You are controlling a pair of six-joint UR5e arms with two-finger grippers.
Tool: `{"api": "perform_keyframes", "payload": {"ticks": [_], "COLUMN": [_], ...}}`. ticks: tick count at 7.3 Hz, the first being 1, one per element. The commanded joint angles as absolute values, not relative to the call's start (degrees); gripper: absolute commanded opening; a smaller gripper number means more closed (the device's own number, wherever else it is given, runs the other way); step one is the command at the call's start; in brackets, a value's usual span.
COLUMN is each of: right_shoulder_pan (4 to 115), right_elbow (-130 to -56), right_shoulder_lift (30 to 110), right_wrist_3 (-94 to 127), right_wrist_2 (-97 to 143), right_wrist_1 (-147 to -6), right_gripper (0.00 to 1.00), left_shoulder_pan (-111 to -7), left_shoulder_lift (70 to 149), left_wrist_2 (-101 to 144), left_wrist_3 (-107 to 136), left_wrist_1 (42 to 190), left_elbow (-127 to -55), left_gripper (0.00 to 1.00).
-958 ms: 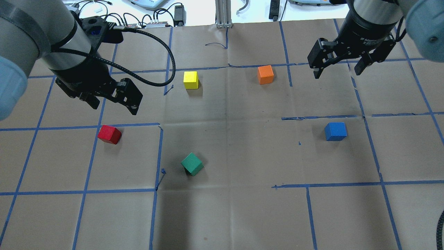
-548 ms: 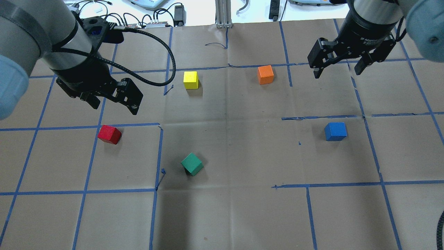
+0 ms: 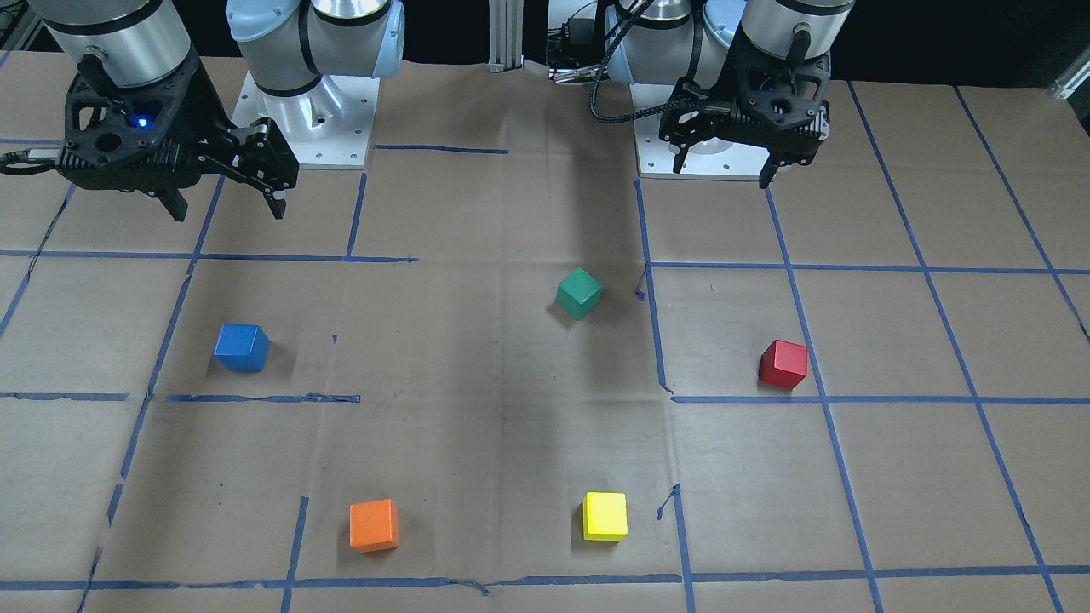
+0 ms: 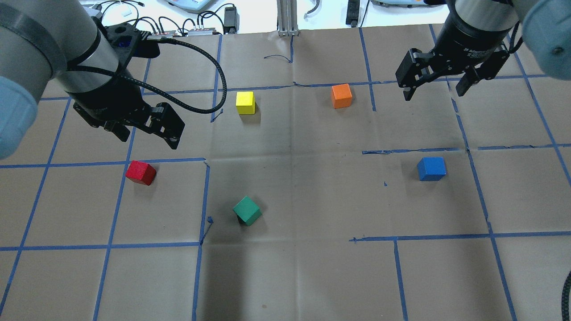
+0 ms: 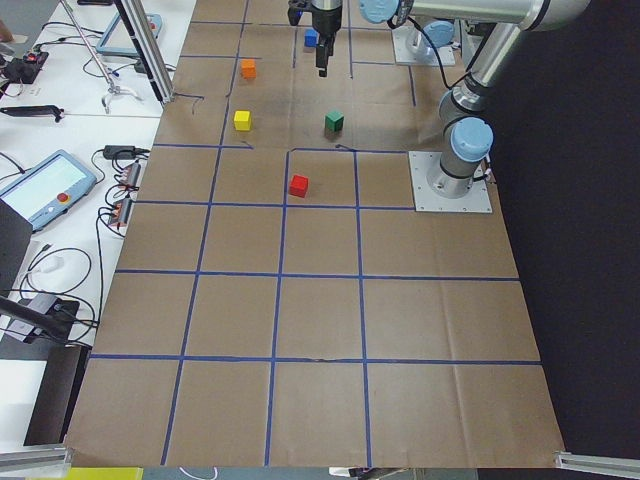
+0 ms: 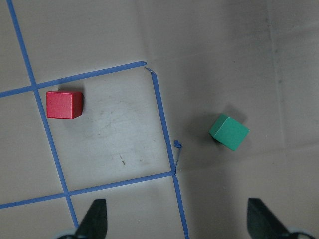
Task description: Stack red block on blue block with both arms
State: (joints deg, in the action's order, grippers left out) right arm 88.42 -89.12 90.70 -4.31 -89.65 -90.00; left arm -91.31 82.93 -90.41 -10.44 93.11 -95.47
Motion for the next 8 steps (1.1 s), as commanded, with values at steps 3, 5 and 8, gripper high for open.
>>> {"api": "perform_keyframes", "payload": {"ticks": [3,5,8], "right_shoulder_pan": [88.42,88.42,88.42], "right_elbow": [-89.12,-89.12,-89.12], "right_shoulder_lift": [90.70,90.70,90.70], "right_wrist_3": [-4.31,-4.31,-4.31], "right_wrist_2": [-89.65,-89.65,-89.65], "right_wrist_1": [-90.00,-90.00,-90.00], "right_gripper": [1.00,1.00,1.00], "left_shoulder_pan": [-90.97,-86.35,-77.00], "left_shoulder_lift": [82.44,82.62,83.67], "left_wrist_2": [-90.97,-90.70,-90.70], "left_wrist_3": [-12.55,-18.59,-33.63], "left_wrist_1": [93.08,92.99,81.97], "left_elbow": [-95.89,-97.37,-104.81], "left_gripper": [1.00,1.00,1.00]}}
